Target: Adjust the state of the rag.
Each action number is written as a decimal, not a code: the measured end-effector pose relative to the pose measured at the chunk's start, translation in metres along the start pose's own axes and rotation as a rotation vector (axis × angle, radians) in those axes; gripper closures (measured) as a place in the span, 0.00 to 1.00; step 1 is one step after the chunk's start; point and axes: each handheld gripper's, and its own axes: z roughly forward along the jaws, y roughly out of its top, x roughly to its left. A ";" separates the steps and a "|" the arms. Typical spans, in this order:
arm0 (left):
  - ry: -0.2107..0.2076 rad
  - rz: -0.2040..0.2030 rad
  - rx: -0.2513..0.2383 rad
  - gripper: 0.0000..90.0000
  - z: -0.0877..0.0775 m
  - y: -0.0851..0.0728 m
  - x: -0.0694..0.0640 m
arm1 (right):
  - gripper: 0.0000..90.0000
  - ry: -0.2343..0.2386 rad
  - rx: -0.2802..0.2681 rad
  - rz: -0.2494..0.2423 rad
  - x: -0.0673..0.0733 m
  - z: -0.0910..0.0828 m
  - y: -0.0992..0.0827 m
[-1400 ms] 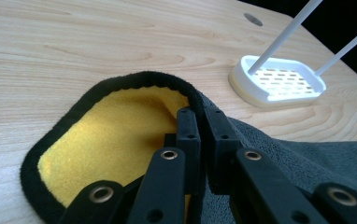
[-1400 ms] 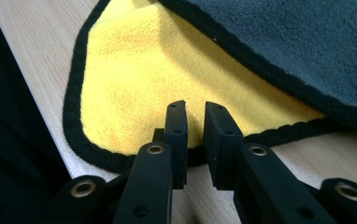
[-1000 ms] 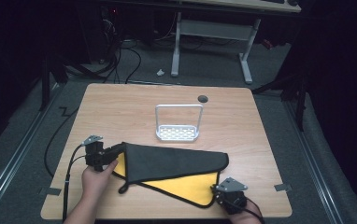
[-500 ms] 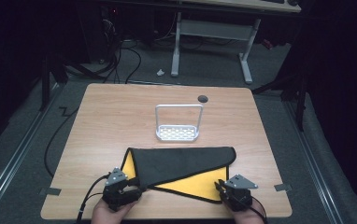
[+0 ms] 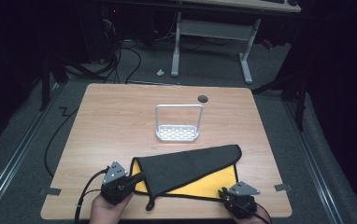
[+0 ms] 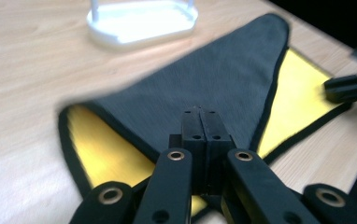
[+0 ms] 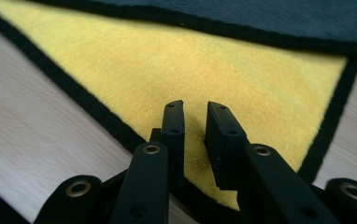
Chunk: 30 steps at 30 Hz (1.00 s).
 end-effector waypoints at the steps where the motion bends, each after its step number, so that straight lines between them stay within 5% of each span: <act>1: -0.009 0.034 0.019 1.00 0.005 -0.003 -0.007 | 0.87 -0.004 -0.004 0.023 -0.005 -0.001 -0.003; 8: -0.131 0.006 0.086 0.73 0.037 -0.029 -0.022 | 0.88 -0.013 -0.018 0.030 -0.007 0.001 -0.003; 14: -0.123 0.065 0.152 0.58 0.049 -0.035 -0.030 | 0.88 -0.017 -0.022 0.036 -0.006 0.001 -0.003; 17: -0.072 0.100 0.151 0.68 0.050 -0.038 -0.033 | 0.89 -0.014 -0.023 0.039 -0.006 0.001 -0.003; 22: -0.095 0.043 0.135 0.96 0.045 -0.033 -0.026 | 0.89 -0.016 -0.024 0.042 -0.006 0.001 -0.004; 26: -0.077 0.024 0.070 0.98 0.036 -0.019 -0.014 | 0.89 -0.016 -0.024 0.038 -0.006 0.000 -0.004; 30: -0.027 -0.037 -0.006 0.98 0.027 0.008 0.018 | 0.89 -0.016 -0.022 0.034 -0.006 -0.002 -0.006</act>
